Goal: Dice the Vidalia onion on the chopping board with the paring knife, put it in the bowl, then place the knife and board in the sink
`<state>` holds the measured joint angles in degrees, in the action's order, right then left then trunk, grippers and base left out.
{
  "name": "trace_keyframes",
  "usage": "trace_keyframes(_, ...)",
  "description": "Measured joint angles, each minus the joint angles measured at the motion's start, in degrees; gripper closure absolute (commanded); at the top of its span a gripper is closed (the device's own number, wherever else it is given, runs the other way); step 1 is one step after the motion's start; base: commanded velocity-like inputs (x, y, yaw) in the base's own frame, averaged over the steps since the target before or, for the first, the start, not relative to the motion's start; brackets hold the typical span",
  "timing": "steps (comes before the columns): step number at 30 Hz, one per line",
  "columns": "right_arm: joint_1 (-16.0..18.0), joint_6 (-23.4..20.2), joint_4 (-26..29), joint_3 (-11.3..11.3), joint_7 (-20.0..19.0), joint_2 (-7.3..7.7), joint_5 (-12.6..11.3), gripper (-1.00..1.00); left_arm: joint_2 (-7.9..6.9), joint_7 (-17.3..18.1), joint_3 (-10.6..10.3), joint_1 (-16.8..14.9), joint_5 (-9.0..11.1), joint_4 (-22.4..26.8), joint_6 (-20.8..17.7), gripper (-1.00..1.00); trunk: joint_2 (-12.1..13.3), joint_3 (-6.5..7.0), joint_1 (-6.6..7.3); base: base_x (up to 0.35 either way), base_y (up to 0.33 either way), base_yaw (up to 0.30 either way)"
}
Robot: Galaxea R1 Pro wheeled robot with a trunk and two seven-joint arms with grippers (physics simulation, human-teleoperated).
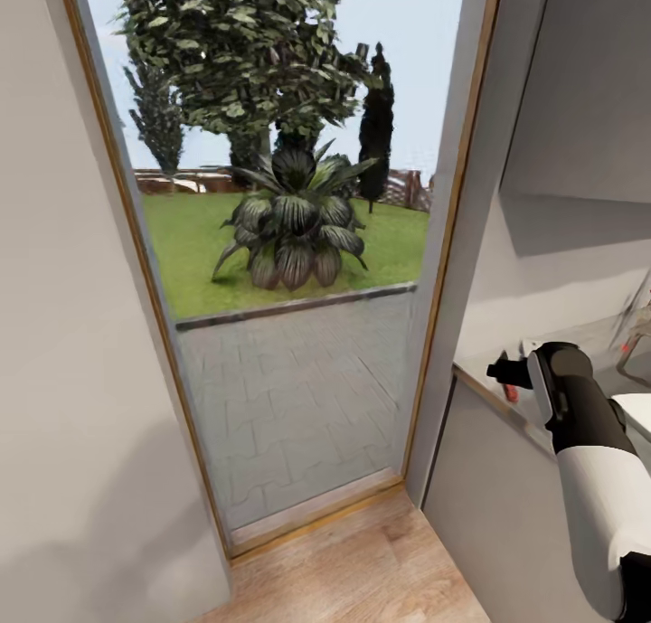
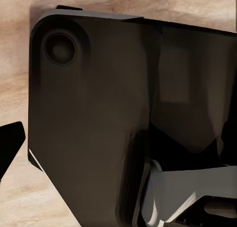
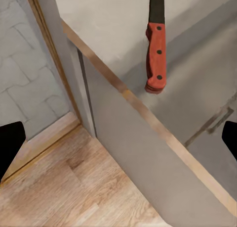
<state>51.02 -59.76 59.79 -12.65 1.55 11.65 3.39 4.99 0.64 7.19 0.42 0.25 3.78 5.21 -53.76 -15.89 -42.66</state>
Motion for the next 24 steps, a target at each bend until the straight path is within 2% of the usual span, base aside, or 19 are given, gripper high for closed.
trace_keyframes(6, 0.00, 0.00, 0.02, 0.00, 0.00, 0.11, 0.00, -1.00, 0.00, 0.00, 0.00, 0.00, 0.00, 0.00, 0.00, -1.00, 0.00, 0.00, 0.00, 0.280, 0.000, 0.000)
trace_keyframes(18, 0.00, 0.00, 0.03, -0.32, -0.07, 0.13, 0.00, -1.00, -0.07, 0.00, 0.00, 0.00, 0.00, 0.00, 0.00, -1.00, 0.01, 0.00, -0.03, 0.021, 0.000, 0.000)
trace_keyframes(22, 0.00, 0.00, -0.23, -1.15, -0.05, 0.27, 0.03, -1.00, -0.06, 0.00, 0.00, 0.00, 0.00, 0.00, 0.00, -1.00, 0.01, 0.00, -0.03, 0.001, 0.000, 0.000)
trace_keyframes(24, 0.00, 0.00, -0.72, -2.22, -0.06, 0.82, 0.07, -1.00, -0.07, 0.00, 0.00, 0.00, 0.00, 0.00, 0.00, -1.00, 0.01, 0.00, -0.03, 0.000, 0.000, 0.000)
